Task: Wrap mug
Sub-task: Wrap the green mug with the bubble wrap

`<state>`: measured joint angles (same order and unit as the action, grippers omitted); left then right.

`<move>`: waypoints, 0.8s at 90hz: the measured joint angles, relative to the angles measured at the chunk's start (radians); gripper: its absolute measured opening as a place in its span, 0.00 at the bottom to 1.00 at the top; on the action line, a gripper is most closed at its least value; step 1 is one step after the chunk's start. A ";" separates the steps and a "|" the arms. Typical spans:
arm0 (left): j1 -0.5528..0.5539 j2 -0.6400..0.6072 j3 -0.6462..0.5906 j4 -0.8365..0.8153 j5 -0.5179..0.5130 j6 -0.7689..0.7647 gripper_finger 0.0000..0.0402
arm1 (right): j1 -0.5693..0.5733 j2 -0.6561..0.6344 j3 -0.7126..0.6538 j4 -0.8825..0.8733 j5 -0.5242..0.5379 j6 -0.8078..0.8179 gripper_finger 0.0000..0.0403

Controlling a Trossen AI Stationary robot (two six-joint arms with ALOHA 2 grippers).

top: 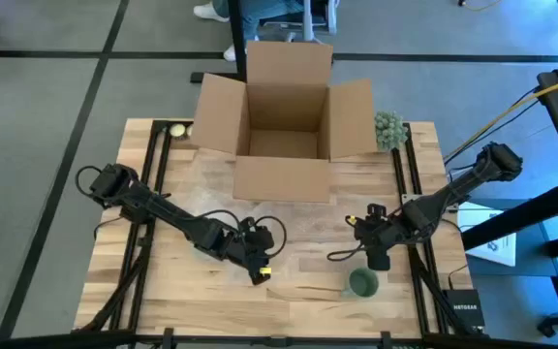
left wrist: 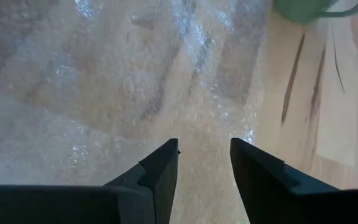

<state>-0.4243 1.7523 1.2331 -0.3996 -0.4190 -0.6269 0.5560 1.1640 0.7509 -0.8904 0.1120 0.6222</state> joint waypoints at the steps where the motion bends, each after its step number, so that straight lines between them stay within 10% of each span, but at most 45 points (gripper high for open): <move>1: 0.000 0.000 0.000 0.000 0.000 0.002 0.33 | 0.000 0.001 0.000 -0.001 -0.005 -0.001 0.55; 52: 0.009 0.000 0.000 0.001 -0.008 0.031 0.33 | 0.005 -0.038 0.030 0.077 -0.234 0.082 0.55; 72: 0.009 0.000 0.000 0.000 -0.011 0.037 0.33 | 0.069 0.065 0.007 0.160 -0.153 0.136 0.55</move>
<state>-0.4152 1.7523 1.2331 -0.3991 -0.4297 -0.5898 0.6255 1.2285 0.7579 -0.7304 -0.0414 0.7578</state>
